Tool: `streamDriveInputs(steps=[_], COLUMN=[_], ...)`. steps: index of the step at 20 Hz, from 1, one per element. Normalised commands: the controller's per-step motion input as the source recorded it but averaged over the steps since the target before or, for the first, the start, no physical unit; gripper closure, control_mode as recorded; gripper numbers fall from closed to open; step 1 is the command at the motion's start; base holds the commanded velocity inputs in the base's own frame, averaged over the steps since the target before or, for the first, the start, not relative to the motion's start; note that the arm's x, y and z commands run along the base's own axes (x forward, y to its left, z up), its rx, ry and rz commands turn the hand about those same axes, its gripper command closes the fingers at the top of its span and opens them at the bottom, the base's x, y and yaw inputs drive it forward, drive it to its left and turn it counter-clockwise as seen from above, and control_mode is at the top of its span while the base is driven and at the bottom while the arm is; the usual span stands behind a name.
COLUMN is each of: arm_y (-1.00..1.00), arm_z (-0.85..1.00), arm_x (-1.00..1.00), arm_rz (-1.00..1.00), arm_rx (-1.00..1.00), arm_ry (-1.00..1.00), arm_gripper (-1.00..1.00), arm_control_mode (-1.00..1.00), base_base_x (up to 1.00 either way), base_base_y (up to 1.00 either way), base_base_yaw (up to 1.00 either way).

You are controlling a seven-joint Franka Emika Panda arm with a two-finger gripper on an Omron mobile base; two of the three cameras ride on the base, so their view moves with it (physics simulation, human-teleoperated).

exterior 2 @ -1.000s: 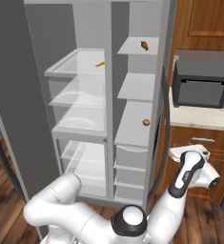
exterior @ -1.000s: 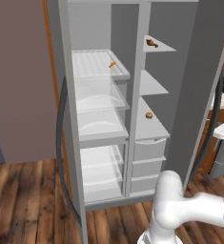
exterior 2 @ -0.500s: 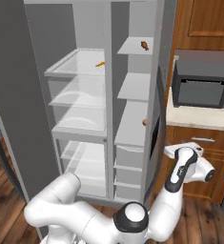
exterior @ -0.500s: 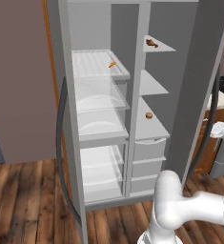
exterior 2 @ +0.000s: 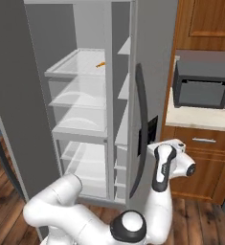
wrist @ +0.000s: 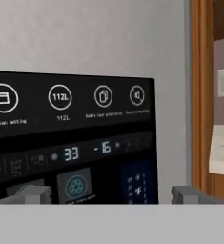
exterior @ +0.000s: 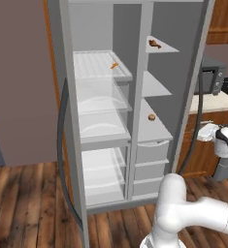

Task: There's a chicken drumstick in the fridge that needs to be moved to the freezer for freezing. Pick up the chicken drumstick from the fridge, place it on any shelf in the freezer, and close the fridge and freezer doors when done.

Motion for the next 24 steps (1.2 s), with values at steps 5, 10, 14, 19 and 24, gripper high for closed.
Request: streamDriveInputs(steps=[5,10,14,19,24], arm_y=[1.00,0.99,0.82,0.62,0.13], arm_z=[0.00,0.03,0.09,0.12,0.05], arm_x=[0.01,0.24,0.47,0.60,0.60], arm_rz=[-0.06,-0.08,-0.06,-0.03,0.00], arm_rx=[-0.01,0.00,0.00,0.00,0.00], arm_ry=[0.00,0.06,0.14,0.15,0.09], arm_gripper=[-1.00,-1.00,-1.00,-1.00,-1.00], arm_control_mode=[-1.00,-1.00,-1.00,-1.00,-1.00], base_base_x=[0.00,0.00,0.00,0.00,0.00], base_base_y=[0.00,0.00,0.00,0.00,0.00], base_base_yaw=[0.00,0.00,0.00,0.00,0.00])
